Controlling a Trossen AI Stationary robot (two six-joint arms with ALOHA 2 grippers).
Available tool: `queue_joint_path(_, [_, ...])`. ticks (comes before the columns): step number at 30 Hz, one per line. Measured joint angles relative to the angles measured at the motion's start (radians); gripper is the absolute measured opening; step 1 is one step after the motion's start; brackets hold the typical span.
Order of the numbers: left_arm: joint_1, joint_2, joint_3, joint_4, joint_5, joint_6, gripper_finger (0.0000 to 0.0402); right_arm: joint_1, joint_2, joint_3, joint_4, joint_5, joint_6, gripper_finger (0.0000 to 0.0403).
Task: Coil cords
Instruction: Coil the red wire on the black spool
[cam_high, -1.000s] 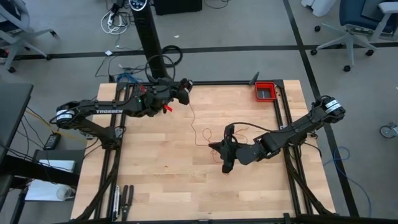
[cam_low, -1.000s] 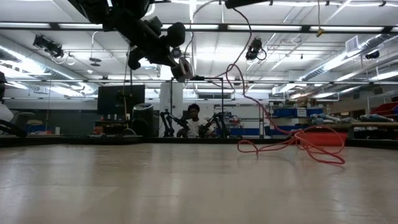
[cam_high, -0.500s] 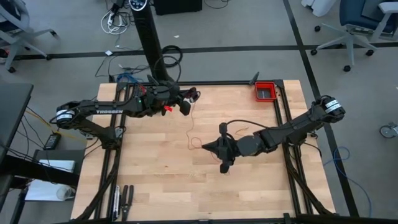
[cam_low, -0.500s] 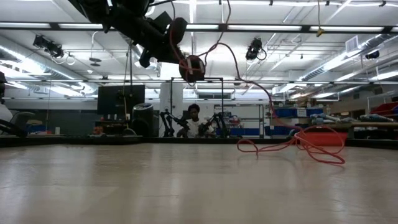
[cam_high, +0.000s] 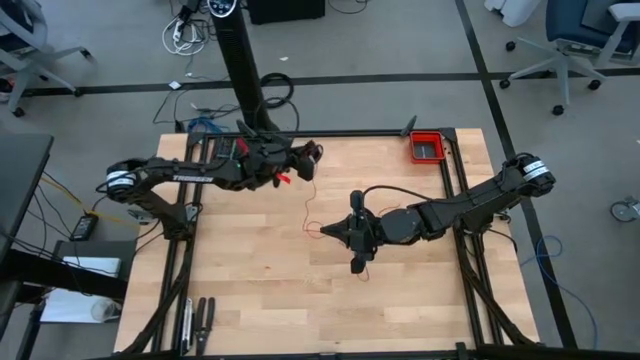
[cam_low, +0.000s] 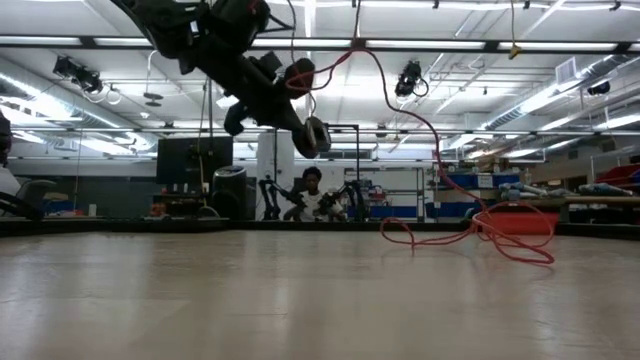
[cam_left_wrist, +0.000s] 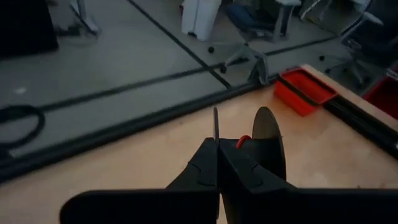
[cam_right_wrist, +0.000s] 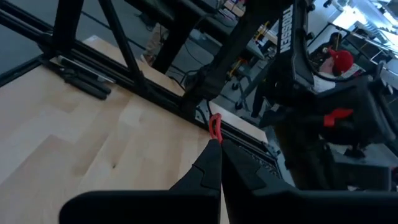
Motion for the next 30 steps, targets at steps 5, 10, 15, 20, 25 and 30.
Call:
queue_joint_path(5, [0.0, 0.022, 0.0, -0.031, 0.084, -0.04, 0.0005, 0.003, -0.003, 0.0, 0.041, -0.002, -0.001, 0.0])
queue_joint_path(10, [0.0, 0.034, 0.0, -0.04, 0.124, -0.032, 0.0005, 0.008, -0.028, 0.0, 0.088, -0.028, -0.007, 0.0])
queue_joint_path(15, [-0.001, 0.034, 0.0, -0.053, 0.189, 0.024, 0.0005, 0.001, -0.049, 0.0, 0.104, -0.029, -0.008, 0.0])
queue_joint_path(20, [-0.037, 0.034, 0.0, -0.041, 0.215, 0.18, 0.0005, -0.032, -0.06, 0.0, 0.088, 0.001, -0.003, 0.0])
queue_joint_path(25, [-0.087, 0.034, 0.0, -0.018, 0.243, 0.336, 0.0005, -0.061, -0.06, 0.0, 0.088, 0.009, -0.003, 0.0])
queue_joint_path(30, [-0.128, 0.034, 0.0, -0.027, 0.247, 0.437, 0.0005, -0.07, -0.078, -0.001, 0.081, 0.046, -0.029, 0.0])
